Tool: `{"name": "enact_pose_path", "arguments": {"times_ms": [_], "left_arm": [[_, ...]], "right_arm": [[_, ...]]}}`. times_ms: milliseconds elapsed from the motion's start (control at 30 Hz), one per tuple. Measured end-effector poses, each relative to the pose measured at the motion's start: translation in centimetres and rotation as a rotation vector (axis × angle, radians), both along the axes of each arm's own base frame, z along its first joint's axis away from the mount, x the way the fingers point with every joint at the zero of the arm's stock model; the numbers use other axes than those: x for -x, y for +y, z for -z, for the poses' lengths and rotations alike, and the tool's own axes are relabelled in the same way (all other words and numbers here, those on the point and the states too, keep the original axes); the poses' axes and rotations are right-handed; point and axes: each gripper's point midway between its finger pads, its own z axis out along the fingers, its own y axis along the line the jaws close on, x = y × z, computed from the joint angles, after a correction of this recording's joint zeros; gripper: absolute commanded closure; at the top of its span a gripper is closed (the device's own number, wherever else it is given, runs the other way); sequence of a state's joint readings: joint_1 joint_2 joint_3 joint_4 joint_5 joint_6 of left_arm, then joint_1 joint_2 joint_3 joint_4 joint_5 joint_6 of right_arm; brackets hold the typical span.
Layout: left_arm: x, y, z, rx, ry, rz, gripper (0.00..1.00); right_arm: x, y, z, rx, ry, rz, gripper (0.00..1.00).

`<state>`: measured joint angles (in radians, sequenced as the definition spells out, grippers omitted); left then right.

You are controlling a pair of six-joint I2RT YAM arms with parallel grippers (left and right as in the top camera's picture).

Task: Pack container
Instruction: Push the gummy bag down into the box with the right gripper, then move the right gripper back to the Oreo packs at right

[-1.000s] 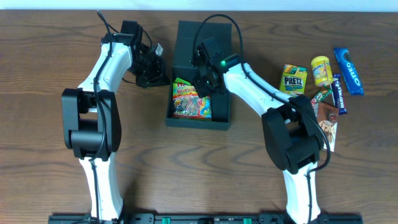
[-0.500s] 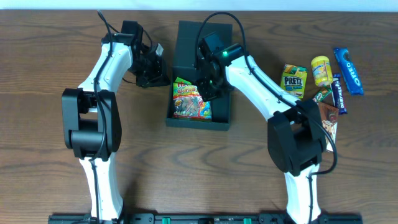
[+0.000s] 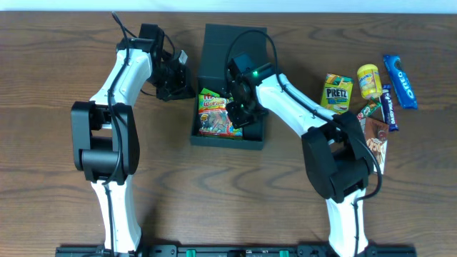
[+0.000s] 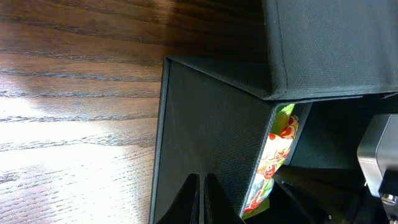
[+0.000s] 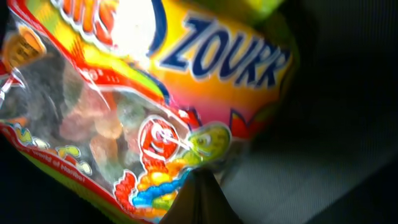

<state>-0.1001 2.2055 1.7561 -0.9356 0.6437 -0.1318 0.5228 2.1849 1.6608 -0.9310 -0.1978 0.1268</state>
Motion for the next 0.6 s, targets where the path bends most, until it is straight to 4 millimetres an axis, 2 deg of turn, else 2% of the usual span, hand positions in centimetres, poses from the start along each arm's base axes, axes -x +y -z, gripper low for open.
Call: {"name": "enact_pose_path", "arguments": {"times_ms": [133, 400, 533, 600], "left_arm": [[0.0, 0.1, 0.1, -0.004, -0.001, -0.001, 0.94], [0.0, 0.2, 0.1, -0.009, -0.001, -0.002, 0.94], [0.0, 0.2, 0.2, -0.016, -0.001, -0.002, 0.94], [0.0, 0.3, 0.2, -0.020, 0.001, -0.002, 0.94]], "right_arm": [[-0.6, 0.7, -0.1, -0.029, -0.026, -0.005, 0.99], [-0.5, 1.2, -0.3, -0.034, -0.032, -0.020, 0.99], [-1.5, 1.7, -2.2, -0.067, -0.062, -0.046, 0.99], [-3.5, 1.7, -5.0, -0.095, -0.146, -0.044, 0.99]]}}
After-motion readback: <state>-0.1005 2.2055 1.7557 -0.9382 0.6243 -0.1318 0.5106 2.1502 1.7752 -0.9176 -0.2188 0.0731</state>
